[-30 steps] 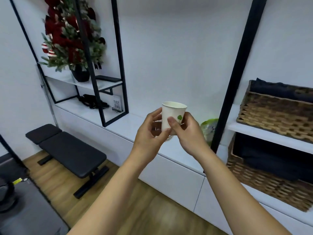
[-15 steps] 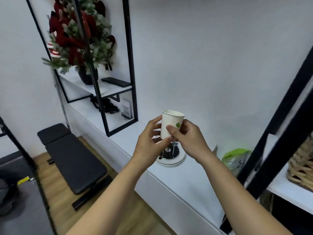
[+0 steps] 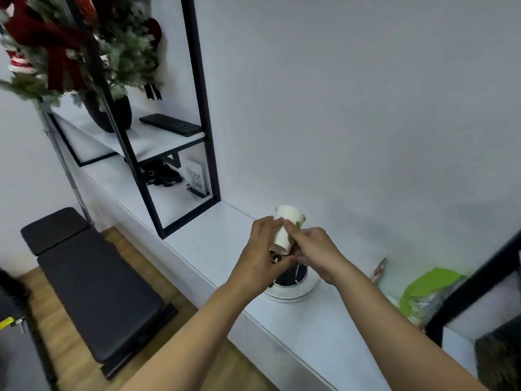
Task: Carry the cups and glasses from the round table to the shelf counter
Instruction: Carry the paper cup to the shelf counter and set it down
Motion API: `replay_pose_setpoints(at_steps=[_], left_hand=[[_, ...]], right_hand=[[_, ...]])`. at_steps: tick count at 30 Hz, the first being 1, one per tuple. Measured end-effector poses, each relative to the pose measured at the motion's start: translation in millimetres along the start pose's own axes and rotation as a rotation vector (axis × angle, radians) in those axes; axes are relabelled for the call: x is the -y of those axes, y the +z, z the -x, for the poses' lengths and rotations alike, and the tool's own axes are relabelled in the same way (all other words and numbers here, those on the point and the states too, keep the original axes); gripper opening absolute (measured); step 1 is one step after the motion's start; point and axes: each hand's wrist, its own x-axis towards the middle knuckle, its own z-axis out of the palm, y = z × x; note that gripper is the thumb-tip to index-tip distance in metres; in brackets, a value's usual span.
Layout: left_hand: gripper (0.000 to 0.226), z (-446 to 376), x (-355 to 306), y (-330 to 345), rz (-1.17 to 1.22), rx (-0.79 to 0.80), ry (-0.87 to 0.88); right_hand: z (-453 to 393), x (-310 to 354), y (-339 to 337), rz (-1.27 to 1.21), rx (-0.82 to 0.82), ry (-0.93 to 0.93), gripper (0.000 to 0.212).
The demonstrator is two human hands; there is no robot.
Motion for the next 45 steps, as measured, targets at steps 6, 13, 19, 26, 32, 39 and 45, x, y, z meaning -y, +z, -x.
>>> replay_pose_setpoints(at_steps=[6,13,19,26,32,39,45], left_hand=[[0.062,-56,80,2,-0.035,0.155,-0.169],[0.046,-89,143,22,-0.012,0.277,-0.332],[0.064,-101,181,67,-0.016,0.366,-0.422],[0.048,-103,210,94,-0.070,0.429,-0.511],[0.047,-105,223,103,-0.086,0.467,-0.518],[0.058,-107,229,102,-0.109,0.494,-0.499],[0.080,-120,210,71,-0.185,0.555,-0.478]], right_hand=[[-75,-30,23,0.029,-0.153,0.243,0.054],[-115,-79,26,-0.029,-0.172,0.290,0.019],[-148,-116,29,-0.078,-0.163,0.373,0.022],[-168,-149,38,-0.091,-0.167,0.483,0.022],[-174,-165,36,-0.091,-0.144,0.500,0.023],[-173,-163,34,0.008,-0.119,0.460,0.024],[-179,-128,24,0.340,-0.078,0.359,0.038]])
